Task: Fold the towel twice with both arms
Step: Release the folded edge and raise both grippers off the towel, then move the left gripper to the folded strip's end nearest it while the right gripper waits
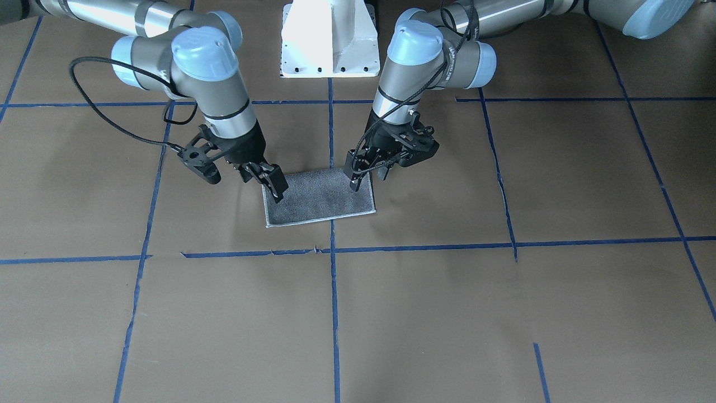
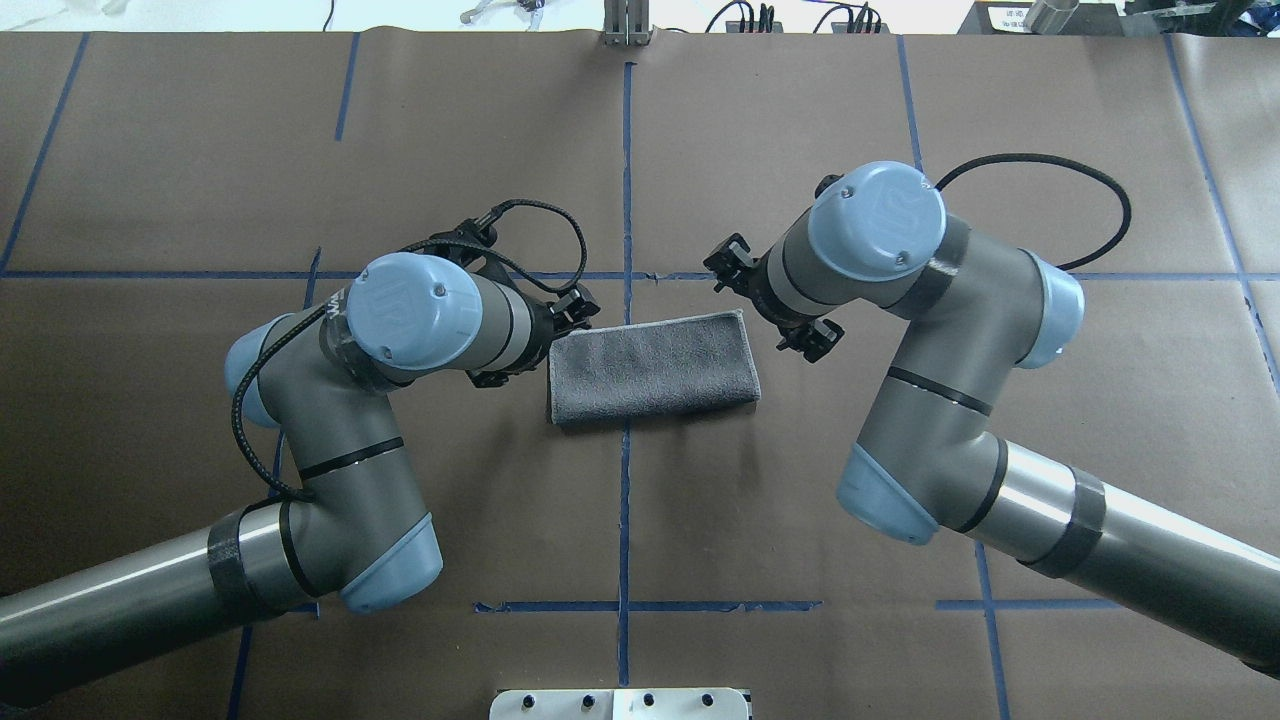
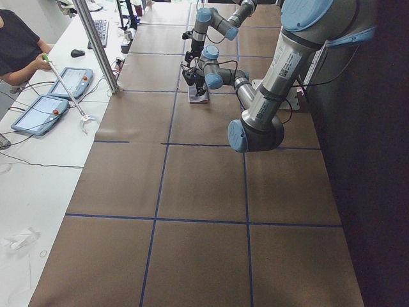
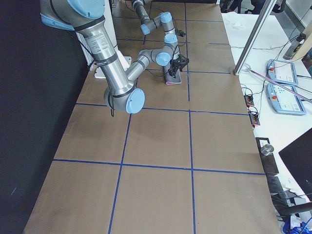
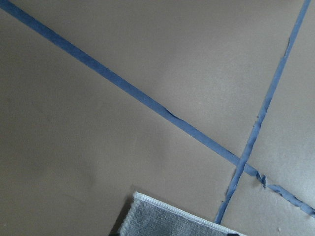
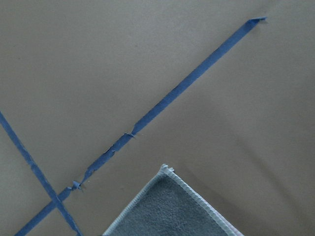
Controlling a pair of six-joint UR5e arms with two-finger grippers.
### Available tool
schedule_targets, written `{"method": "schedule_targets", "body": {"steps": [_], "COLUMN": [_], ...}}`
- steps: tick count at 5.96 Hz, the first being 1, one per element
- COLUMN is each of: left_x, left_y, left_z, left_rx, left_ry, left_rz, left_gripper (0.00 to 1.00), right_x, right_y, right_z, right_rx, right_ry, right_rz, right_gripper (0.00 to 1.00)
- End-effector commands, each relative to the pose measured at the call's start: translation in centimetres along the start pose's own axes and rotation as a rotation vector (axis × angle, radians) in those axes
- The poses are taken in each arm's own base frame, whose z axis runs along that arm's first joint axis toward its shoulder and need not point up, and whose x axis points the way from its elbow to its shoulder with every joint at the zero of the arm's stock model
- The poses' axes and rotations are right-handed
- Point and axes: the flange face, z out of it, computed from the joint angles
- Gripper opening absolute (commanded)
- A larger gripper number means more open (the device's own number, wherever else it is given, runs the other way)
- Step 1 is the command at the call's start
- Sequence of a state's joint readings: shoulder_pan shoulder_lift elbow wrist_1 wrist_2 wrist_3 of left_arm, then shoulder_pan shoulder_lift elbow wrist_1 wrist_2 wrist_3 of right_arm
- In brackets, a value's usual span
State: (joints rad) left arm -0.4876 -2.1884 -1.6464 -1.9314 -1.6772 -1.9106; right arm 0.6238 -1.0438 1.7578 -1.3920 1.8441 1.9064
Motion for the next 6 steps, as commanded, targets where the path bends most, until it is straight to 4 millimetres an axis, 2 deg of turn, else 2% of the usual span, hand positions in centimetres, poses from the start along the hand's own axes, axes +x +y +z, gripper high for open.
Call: {"method": "schedule_targets", "body": {"steps": [1, 2, 3, 6], "left_x": [-2.4, -2.6, -3.0, -3.7], "left_y": [3.5, 4.1, 4.3, 4.0], "left_z": [1.9, 2.2, 2.8, 4.2], "left_rx": [-0.029, -0.022, -0.016, -0.002], "left_ry": [-0.063, -0.093, -0.108, -0.130], "left_rz": [-0.176, -0.211, -0.209, -0.209], "left_gripper": [0.83, 0.83, 0.83, 0.80], "right_x": [3.1, 3.5, 4.2, 4.3], "right_y": [-2.8, -3.7, -3.9, -3.9], "right_z": [-4.5, -5.9, -5.3, -4.8], "right_rx": [-0.021, -0.028, -0.026, -0.016], "right_ry": [-0.031, -0.040, -0.025, -0.019], "right_rz": [0.003, 0.001, -0.001, -0.006], "right_gripper": [0.99, 0.99, 0.99, 0.99]}}
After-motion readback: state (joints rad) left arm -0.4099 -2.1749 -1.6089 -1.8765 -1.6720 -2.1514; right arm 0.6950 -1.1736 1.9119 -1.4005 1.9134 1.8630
